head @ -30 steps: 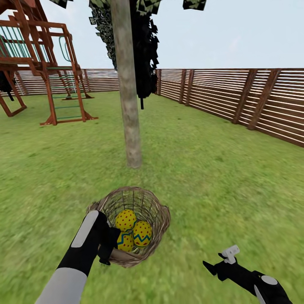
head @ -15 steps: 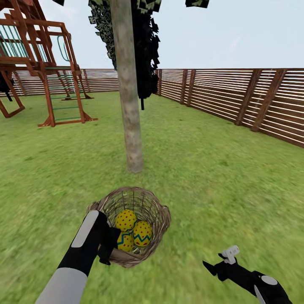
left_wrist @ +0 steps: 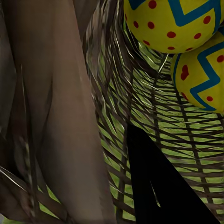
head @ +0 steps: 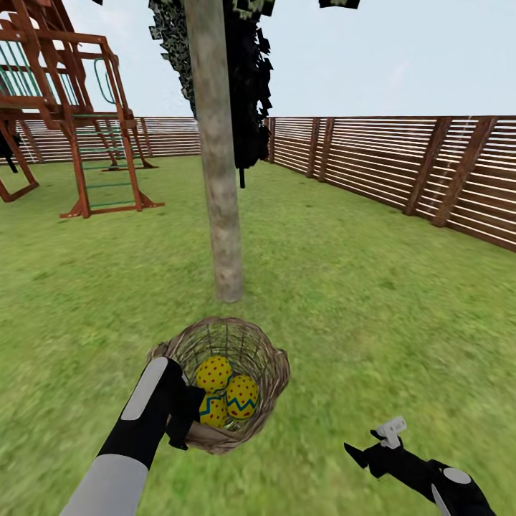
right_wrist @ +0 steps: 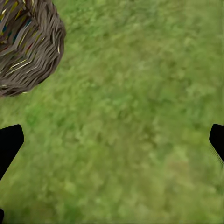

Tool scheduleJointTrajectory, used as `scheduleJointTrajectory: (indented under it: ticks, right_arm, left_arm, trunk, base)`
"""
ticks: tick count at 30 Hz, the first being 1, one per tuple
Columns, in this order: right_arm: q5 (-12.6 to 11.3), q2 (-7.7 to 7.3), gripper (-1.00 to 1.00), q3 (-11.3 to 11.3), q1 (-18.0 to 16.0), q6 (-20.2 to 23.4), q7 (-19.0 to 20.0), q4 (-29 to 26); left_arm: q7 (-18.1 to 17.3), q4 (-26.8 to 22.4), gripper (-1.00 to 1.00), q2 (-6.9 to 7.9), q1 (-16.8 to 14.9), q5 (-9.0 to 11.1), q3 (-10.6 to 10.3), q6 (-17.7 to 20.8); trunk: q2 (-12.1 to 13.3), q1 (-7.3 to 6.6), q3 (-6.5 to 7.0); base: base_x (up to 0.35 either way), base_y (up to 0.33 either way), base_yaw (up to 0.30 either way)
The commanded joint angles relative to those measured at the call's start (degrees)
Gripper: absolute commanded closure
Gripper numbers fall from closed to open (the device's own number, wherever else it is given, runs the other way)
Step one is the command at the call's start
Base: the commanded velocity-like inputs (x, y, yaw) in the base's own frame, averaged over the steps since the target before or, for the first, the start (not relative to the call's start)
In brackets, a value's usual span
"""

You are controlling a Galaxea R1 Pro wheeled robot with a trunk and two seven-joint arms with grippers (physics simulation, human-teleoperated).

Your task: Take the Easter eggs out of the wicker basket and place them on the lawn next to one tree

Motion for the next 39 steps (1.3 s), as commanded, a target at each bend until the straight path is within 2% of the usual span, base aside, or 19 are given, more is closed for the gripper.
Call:
scheduleJointTrajectory:
  ticks: [1,39]
  right_arm:
    - [0.2,0.02,-1.00,-0.2,0.0,0.4,0.4,-0.1]
    - [0.3,0.02,-1.00,-0.2,0.0,0.4,0.4,-0.1]
  left_arm:
    - [0.1,0.0,1.00,0.00,0.0,0.1,0.0,0.9]
    - [-0.8,0.0,1.00,-0.27,0.0,0.1,-0.1,0.9]
  trunk:
    - [0.0,0.04,-0.06]
    - [0.0,0.04,-0.06]
  base:
    - [0.338,0.000,0.000]
    - [0.338,0.000,0.000]
